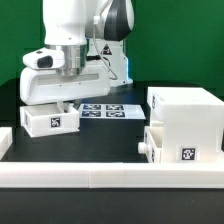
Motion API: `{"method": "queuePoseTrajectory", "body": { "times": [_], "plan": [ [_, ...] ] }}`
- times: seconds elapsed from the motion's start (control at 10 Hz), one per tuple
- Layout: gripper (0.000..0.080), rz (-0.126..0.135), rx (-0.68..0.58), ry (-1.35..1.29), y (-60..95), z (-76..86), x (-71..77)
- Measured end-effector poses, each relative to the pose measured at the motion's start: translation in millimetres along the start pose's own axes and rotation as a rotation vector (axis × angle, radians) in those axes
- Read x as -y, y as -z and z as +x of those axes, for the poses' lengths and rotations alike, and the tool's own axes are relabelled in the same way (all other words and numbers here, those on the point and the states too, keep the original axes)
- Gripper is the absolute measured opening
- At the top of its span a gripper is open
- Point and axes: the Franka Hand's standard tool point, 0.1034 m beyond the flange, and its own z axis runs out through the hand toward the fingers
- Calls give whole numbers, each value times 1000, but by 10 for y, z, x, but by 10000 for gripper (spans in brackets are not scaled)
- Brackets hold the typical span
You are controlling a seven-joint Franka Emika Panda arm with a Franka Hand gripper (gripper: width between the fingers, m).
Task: Assemble drawer
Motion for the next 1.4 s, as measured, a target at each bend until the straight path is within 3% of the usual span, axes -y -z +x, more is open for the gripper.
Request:
{"method": "queuePoseTrajectory", "body": {
  "times": [0.4, 0.8, 1.1, 1.2, 1.4],
  "plan": [
    [41, 6, -5, 6, 6, 117, 138],
    [41, -3, -30, 72, 200, 617, 453],
    [41, 12, -10, 151, 499, 1104, 429],
    [41, 17, -5, 187, 548, 1189, 356],
    [41, 17, -5, 204, 510, 1152, 382]
  ]
}}
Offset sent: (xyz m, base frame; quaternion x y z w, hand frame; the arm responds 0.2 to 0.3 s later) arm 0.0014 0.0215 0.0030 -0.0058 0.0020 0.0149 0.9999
